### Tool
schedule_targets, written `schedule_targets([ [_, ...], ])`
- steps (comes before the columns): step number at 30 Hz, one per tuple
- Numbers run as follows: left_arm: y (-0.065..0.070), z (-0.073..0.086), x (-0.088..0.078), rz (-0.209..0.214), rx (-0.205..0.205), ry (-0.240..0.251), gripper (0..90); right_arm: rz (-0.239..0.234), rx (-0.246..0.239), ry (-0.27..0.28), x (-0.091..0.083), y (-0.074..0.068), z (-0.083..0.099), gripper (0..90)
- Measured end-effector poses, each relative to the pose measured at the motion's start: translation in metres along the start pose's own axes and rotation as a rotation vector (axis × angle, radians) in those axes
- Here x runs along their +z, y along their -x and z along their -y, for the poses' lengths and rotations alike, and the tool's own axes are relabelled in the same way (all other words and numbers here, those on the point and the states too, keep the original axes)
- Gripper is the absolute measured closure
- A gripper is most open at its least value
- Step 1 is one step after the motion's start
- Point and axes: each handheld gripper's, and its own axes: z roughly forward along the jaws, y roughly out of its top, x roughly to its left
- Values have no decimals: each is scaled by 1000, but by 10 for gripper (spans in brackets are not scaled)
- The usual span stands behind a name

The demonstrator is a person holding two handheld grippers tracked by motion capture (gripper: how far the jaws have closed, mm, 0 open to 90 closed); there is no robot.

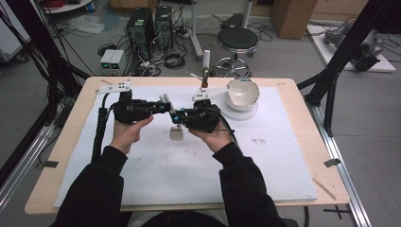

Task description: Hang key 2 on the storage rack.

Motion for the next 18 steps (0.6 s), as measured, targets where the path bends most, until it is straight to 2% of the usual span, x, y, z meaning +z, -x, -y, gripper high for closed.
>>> schedule_targets([
  [8,0,0,0,6,12,-18,865,-8,-7,-12,1,1,1,796],
  [10,1,0,0,4,14,-21,867,6,-4,-19,2,1,1,733],
  [16,0,-1,-2,-16,15,-18,868,28,5,-20,-1,3,2,668],
  [18,-1,-2,-4,-21,14,-12,867,43,7,-18,-3,4,2,576],
])
